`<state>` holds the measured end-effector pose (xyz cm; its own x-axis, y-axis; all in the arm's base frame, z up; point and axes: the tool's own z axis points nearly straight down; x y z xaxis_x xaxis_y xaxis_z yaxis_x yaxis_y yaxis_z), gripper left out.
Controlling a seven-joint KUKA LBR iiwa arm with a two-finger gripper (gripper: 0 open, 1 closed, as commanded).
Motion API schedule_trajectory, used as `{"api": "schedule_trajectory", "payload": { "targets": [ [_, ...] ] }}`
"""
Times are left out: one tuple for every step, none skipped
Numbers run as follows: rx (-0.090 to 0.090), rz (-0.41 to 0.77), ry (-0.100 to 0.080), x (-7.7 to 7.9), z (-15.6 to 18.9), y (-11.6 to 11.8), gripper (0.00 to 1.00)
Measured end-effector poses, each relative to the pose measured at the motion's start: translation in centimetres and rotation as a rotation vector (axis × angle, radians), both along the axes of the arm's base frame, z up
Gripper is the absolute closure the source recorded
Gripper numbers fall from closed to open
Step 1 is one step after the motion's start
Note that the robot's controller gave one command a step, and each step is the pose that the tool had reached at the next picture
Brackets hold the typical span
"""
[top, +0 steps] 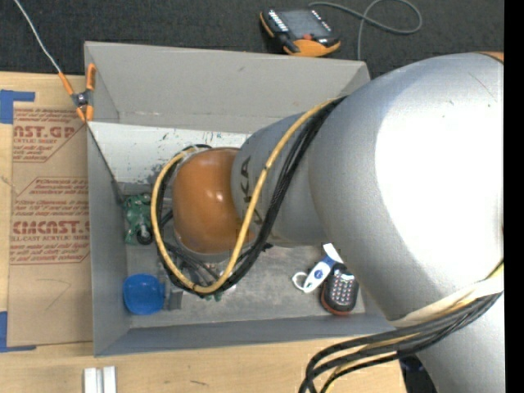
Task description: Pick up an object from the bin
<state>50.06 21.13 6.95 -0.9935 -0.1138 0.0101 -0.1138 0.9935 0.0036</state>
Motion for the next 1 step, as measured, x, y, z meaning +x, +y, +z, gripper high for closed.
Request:
{"api": "schedule_trajectory", "payload": {
  "targets": [
    [0.003, -0.004, -0.011, 4.59, 16.08, -0.71, 1.00]
  ]
}}
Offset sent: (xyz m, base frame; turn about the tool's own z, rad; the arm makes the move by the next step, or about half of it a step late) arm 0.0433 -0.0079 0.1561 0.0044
